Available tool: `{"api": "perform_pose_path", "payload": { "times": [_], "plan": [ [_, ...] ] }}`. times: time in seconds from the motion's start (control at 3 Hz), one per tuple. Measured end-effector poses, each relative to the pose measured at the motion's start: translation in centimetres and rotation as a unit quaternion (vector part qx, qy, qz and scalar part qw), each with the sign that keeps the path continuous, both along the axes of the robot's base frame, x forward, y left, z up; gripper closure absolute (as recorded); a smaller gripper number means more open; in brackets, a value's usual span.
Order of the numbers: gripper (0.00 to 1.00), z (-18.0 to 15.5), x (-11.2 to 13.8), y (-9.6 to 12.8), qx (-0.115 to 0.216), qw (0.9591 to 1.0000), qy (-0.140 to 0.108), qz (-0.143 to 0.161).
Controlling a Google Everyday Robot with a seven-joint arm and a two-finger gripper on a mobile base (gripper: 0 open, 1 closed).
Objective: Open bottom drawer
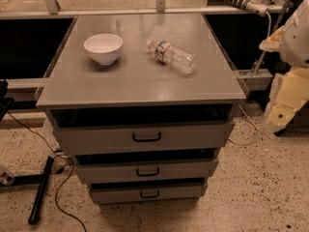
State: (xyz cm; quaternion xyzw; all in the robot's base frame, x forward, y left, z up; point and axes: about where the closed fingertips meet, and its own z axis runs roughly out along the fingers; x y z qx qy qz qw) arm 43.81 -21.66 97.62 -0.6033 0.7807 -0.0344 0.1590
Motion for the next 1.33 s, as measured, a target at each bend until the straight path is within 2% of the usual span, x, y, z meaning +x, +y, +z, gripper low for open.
{"api": "perform_pose_path", "payload": {
  "times": [0.33, 0.67, 1.0, 1.33],
  "plan": [
    [0.00, 0.0, 0.0, 0.0, 0.000, 1.0000, 0.000, 0.000],
    [0.00, -1.1, -1.2, 0.6, 0.004, 0.9999, -0.005, 0.014],
    [0.00, -3.2, -3.4, 1.8, 0.002, 0.9987, -0.023, 0.046],
    [0.00, -9.1, -5.7, 1.7, 0.022, 0.9961, -0.017, 0.083]
  ]
}}
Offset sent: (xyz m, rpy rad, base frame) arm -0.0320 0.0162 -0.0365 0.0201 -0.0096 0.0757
